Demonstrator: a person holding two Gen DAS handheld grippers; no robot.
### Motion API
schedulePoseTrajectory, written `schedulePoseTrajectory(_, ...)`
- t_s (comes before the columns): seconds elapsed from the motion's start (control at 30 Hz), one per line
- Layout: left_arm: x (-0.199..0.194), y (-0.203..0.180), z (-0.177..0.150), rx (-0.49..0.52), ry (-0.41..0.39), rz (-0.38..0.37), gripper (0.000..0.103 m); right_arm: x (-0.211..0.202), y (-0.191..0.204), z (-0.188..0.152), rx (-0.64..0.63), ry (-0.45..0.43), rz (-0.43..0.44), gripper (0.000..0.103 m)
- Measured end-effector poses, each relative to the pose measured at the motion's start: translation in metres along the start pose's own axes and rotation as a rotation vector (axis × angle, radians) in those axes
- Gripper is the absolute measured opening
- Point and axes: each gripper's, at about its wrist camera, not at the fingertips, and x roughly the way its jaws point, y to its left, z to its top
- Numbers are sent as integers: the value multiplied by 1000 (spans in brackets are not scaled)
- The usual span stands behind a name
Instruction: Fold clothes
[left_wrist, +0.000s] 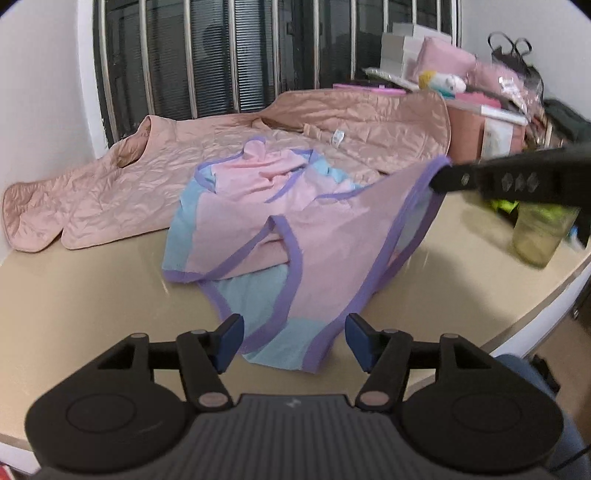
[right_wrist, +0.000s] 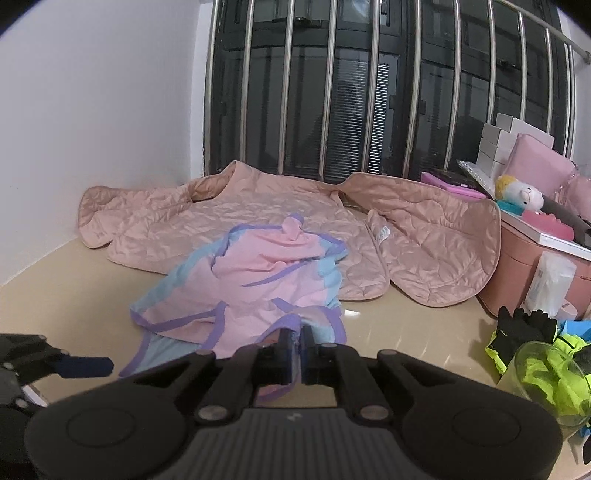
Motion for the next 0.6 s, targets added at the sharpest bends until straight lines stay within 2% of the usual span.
schedulePoseTrajectory(0.2, 6, -14, 3, 64, 7, 10, 61, -12, 8, 4, -20, -22, 31, 4)
schedulePoseTrajectory(0.33, 8, -16, -1, 147, -6, 93, 60, -14, 10, 5, -34, -27, 17, 4)
schedulePoseTrajectory(0.37, 8, -17, -3, 173, -5, 120, 52, -14, 8, 5, -30, -28, 15, 4)
schedulePoseTrajectory(0.4, 9, -13, -5, 185, 0, 142, 38, -14, 7, 6, -27, -28, 13, 4)
schedulePoseTrajectory(0.43, 8, -6, -6, 176, 9, 153, 30, -15, 6, 5, -26, -28, 9, 4)
schedulePoseTrajectory(0.47, 6, 1, -7, 148, 12, 148, 18, -15, 4, 4, -25, -27, 5, 4)
schedulePoseTrajectory(0.53, -2, 18, -5, 72, 4, 131, 16, -13, 3, 1, -23, -14, 5, 4)
schedulePoseTrajectory(0.6, -6, 21, -4, 71, -12, 151, 18, -10, 4, -4, -27, 1, 3, 4)
